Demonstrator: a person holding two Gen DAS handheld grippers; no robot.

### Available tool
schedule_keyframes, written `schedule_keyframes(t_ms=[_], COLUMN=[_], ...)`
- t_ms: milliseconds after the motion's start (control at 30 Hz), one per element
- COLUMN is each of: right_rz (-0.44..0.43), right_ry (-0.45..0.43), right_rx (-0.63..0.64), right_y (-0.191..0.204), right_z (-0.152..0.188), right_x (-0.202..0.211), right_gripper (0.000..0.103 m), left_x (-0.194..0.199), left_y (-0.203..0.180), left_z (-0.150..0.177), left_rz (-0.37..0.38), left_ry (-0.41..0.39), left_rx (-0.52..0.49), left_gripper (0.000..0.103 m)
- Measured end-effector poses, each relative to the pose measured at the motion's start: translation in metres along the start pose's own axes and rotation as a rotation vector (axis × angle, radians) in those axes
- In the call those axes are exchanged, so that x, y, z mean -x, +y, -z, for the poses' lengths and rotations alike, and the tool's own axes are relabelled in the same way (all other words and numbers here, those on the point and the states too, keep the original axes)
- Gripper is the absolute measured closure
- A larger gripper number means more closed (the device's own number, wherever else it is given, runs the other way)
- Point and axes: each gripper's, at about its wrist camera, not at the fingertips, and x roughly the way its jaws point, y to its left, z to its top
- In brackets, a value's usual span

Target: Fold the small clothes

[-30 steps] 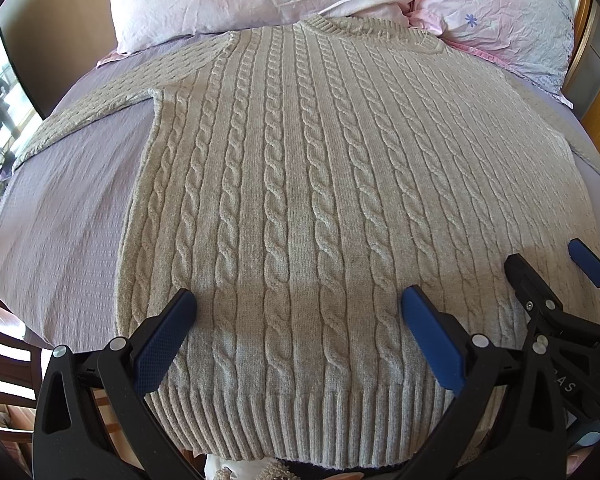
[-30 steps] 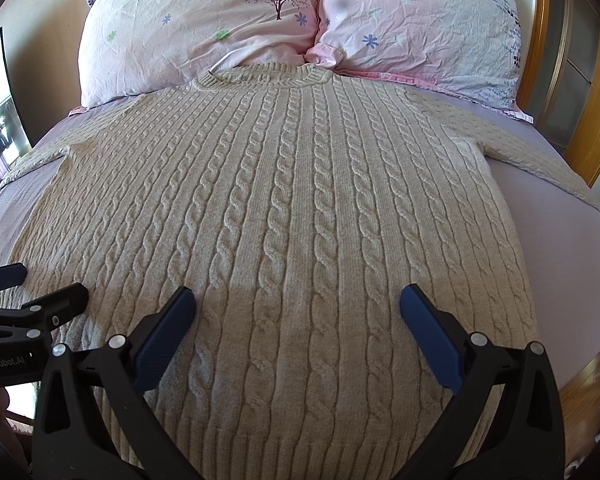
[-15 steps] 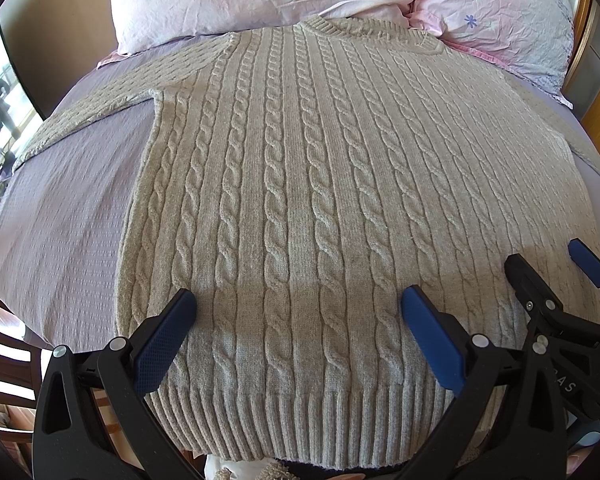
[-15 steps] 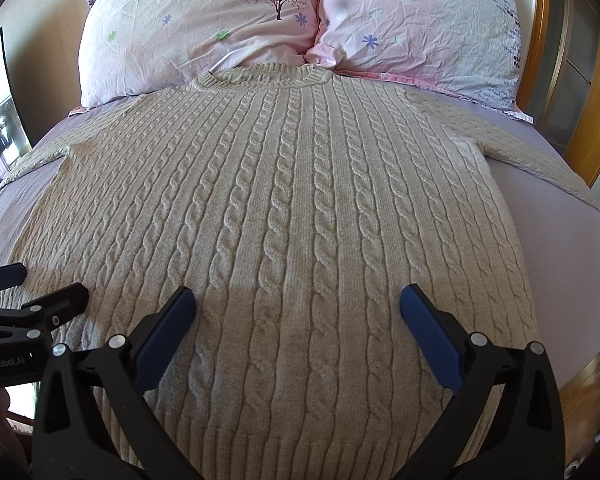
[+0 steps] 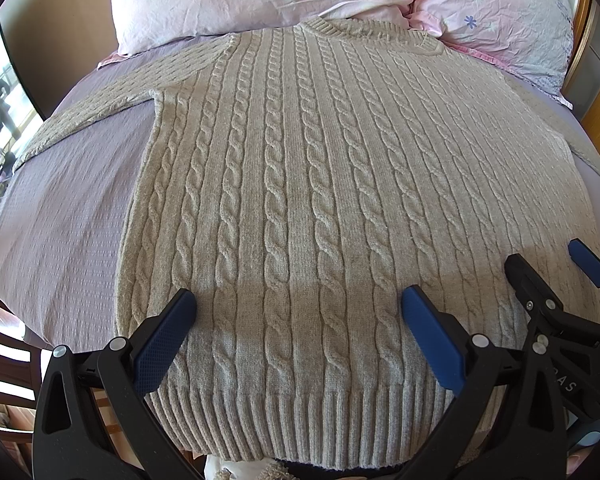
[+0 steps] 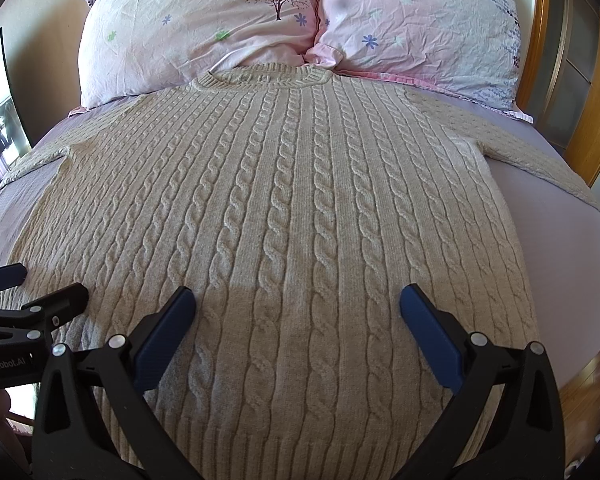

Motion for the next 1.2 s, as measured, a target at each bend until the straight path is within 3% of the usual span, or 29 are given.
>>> schedule_keyframes(t_ms=[200, 300, 333, 367, 433, 500, 567, 633, 733, 800, 867, 967, 1033, 1067, 1133, 1200], right_rz=[-0.018, -0.120, -0.173, -0.154, -0.053, 0.011, 0.012, 0.003, 0.025, 0.094, 0.073, 0.092, 0.091, 0.091, 0.171, 0.222], right_ry=[0.001, -0.003, -0.067, -0.120, -0.202, -0.249, -0.241, -0.206, -0.169, -0.145, -0.167, -0.192, -0.194, -0.201, -0.215, -0.293], right_rx=[0.021, 0.014, -0.068, -0.129, -0.280, -0.464, -0.702, -0.951, -1.176, -1.230, -1.294, -1.336, -1.376, -1.368, -1.281, -1.063], right_y=[-0.005, -0.019, -0.046, -0.066, -0.130, -0.200, -0.279, -0.355, -0.436, -0.467, -0.487, -0.501, -0.506, -0.507, -0.497, -0.453], right_z=[-0.011, -0.021, -0.029, -0.035, -0.050, -0.059, -0.061, -0.052, -0.039, -0.036, -0.031, -0.030, -0.031, -0.033, -0.049, -0.089], right_x=[0.006, 0.012, 0.022, 0.027, 0.040, 0.041, 0.031, 0.014, -0.015, -0.029, -0.043, -0.056, -0.067, -0.068, -0.058, -0.039], right_gripper=[0.002, 0.003, 0.003, 0.003, 0.002, 0.002, 0.016, 0.053, 0.058, 0.058, 0.060, 0.074, 0.095, 0.095, 0.096, 0.096], left_x=[0.001, 0.003, 0.004, 0.005, 0.004, 0.003, 0.005, 0.008, 0.016, 0.019, 0.016, 0.006, -0.001, -0.004, -0.009, -0.011], left_y=[0.000, 0.000, 0.000, 0.000, -0.001, 0.002, 0.012, 0.029, 0.064, 0.084, 0.103, 0.137, 0.165, 0.179, 0.210, 0.241], left_z=[-0.002, -0.001, 0.001, 0.001, -0.002, -0.006, -0.016, -0.025, -0.040, -0.053, -0.068, -0.082, -0.088, -0.087, -0.088, -0.086], left_rz=[0.000, 0.009, 0.012, 0.013, 0.017, 0.073, 0.169, 0.252, 0.341, 0.320, 0.267, 0.266, 0.250, 0.242, 0.232, 0.234], left_ry=[0.007, -0.008, -0.026, -0.036, -0.034, -0.036, -0.070, -0.151, -0.319, -0.381, -0.387, -0.380, -0.368, -0.357, -0.351, -0.364], left_rx=[-0.008, -0.024, -0.032, -0.039, -0.055, -0.077, -0.060, -0.017, 0.082, 0.132, 0.170, 0.248, 0.328, 0.366, 0.452, 0.541], left_gripper=[0.001, 0.001, 0.001, 0.001, 0.001, 0.001, 0.001, 0.001, 0.001, 0.001, 0.001, 0.001, 0.001, 0.001, 0.001, 0.001])
